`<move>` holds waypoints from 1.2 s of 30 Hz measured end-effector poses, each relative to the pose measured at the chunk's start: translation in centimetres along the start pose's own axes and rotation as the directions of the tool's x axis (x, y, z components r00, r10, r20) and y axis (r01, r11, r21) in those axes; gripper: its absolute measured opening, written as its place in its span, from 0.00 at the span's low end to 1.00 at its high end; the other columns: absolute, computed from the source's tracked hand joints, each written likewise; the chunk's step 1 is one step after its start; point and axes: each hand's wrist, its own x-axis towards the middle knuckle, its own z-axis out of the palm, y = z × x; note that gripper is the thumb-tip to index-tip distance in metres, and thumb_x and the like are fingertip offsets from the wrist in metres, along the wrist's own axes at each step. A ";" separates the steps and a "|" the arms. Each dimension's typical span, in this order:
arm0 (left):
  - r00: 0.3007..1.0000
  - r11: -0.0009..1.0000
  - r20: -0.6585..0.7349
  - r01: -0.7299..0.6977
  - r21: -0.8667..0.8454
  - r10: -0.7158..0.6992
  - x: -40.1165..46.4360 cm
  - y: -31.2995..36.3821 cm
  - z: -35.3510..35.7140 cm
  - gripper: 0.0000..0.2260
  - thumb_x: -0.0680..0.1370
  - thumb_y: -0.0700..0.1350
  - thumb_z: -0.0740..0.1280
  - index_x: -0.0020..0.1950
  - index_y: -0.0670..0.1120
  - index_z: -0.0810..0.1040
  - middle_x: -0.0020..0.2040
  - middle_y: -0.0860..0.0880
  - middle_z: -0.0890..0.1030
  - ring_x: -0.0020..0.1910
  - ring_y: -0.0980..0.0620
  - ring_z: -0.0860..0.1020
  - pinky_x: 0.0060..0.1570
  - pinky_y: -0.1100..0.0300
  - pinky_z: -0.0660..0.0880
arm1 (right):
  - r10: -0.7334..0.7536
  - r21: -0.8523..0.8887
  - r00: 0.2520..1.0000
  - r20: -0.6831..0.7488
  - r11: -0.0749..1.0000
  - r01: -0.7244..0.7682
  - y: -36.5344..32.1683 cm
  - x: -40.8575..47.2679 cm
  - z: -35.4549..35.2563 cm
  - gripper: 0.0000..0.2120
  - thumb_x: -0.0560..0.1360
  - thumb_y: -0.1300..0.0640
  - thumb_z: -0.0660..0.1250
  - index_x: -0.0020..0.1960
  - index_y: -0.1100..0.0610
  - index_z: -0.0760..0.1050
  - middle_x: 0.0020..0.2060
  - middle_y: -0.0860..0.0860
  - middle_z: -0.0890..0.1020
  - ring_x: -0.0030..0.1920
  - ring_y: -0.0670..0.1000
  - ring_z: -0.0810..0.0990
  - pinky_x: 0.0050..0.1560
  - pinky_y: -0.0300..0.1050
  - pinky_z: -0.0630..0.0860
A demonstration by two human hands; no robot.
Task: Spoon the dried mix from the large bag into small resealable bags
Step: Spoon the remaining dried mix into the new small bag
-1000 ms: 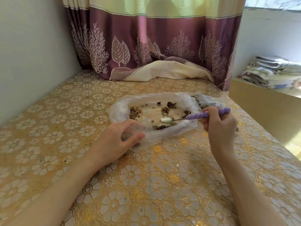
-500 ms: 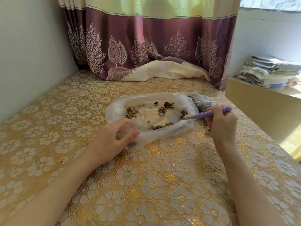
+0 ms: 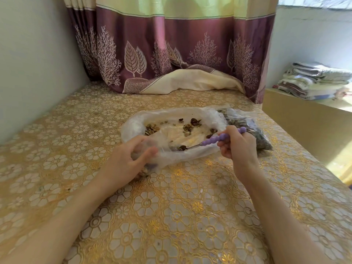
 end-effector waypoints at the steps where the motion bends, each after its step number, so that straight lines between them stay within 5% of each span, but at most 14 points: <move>1: 0.999 0.996 -0.028 0.040 -0.073 -0.043 0.1 0.1 0.0 0.16 0.73 0.66 0.60 0.49 0.57 0.76 0.33 0.61 0.81 0.26 0.62 0.77 0.26 0.73 0.69 | 0.015 0.021 1.000 -0.023 1.000 -0.015 0.0 0.1 -0.1 0.13 0.73 0.65 0.56 0.31 0.64 0.72 0.33 0.64 0.83 0.26 0.46 0.67 0.21 0.33 0.62; 4: 0.986 0.975 -0.053 0.148 -0.164 -0.159 0.3 0.1 -0.2 0.20 0.69 0.71 0.58 0.49 0.59 0.75 0.37 0.42 0.81 0.31 0.37 0.78 0.27 0.49 0.75 | 0.016 0.079 0.997 -0.074 0.997 -0.010 -0.2 0.1 -0.2 0.14 0.73 0.66 0.55 0.30 0.62 0.71 0.32 0.64 0.83 0.24 0.45 0.67 0.20 0.32 0.61; 11: 0.981 0.966 0.005 0.191 -0.172 -0.193 0.2 0.1 -0.1 0.19 0.68 0.66 0.58 0.52 0.58 0.74 0.41 0.59 0.83 0.35 0.46 0.81 0.32 0.55 0.78 | -0.083 0.128 0.992 -0.098 0.987 0.096 -1.0 -0.3 0.4 0.15 0.75 0.66 0.57 0.30 0.60 0.71 0.28 0.58 0.83 0.22 0.43 0.66 0.21 0.31 0.63; 16: 0.981 0.968 0.007 0.190 -0.163 -0.191 0.2 0.5 0.0 0.18 0.67 0.67 0.57 0.49 0.59 0.75 0.44 0.36 0.81 0.41 0.39 0.80 0.40 0.43 0.76 | -0.167 0.209 0.985 -0.048 0.962 0.174 -2.0 -1.1 1.2 0.14 0.77 0.65 0.58 0.33 0.60 0.71 0.26 0.53 0.82 0.24 0.44 0.67 0.23 0.31 0.64; 23: 0.977 0.949 0.000 0.209 -0.234 -0.215 0.3 0.2 0.2 0.20 0.67 0.65 0.58 0.53 0.56 0.75 0.39 0.52 0.82 0.30 0.58 0.80 0.23 0.70 0.72 | -0.314 0.161 0.935 0.165 0.944 0.289 -2.1 -2.6 2.6 0.12 0.79 0.64 0.59 0.38 0.65 0.73 0.31 0.57 0.84 0.26 0.45 0.72 0.26 0.33 0.67; 26: 0.981 0.947 -0.041 0.173 -0.271 -0.191 0.4 0.1 0.2 0.16 0.68 0.62 0.58 0.49 0.56 0.76 0.37 0.63 0.82 0.31 0.65 0.79 0.27 0.73 0.72 | -0.357 0.156 0.884 0.301 0.933 0.324 -1.8 -3.1 3.0 0.10 0.79 0.63 0.60 0.40 0.64 0.74 0.34 0.54 0.85 0.28 0.48 0.74 0.28 0.37 0.72; 30: 0.983 0.938 -0.070 0.141 -0.316 -0.171 0.5 -0.1 0.2 0.15 0.70 0.61 0.60 0.47 0.54 0.77 0.38 0.56 0.83 0.34 0.63 0.79 0.35 0.72 0.73 | -0.349 0.165 0.845 0.406 0.937 0.308 -1.4 -3.2 3.1 0.07 0.75 0.62 0.60 0.45 0.61 0.76 0.35 0.50 0.85 0.31 0.49 0.77 0.32 0.40 0.75; 36: 0.982 0.938 -0.100 0.118 -0.327 -0.159 0.5 -0.3 0.1 0.20 0.70 0.67 0.60 0.49 0.53 0.77 0.42 0.56 0.84 0.39 0.59 0.80 0.39 0.71 0.72 | -0.339 0.235 0.871 0.357 0.934 0.268 -1.4 -2.7 2.7 0.08 0.74 0.63 0.59 0.46 0.63 0.77 0.35 0.52 0.85 0.32 0.48 0.77 0.33 0.39 0.75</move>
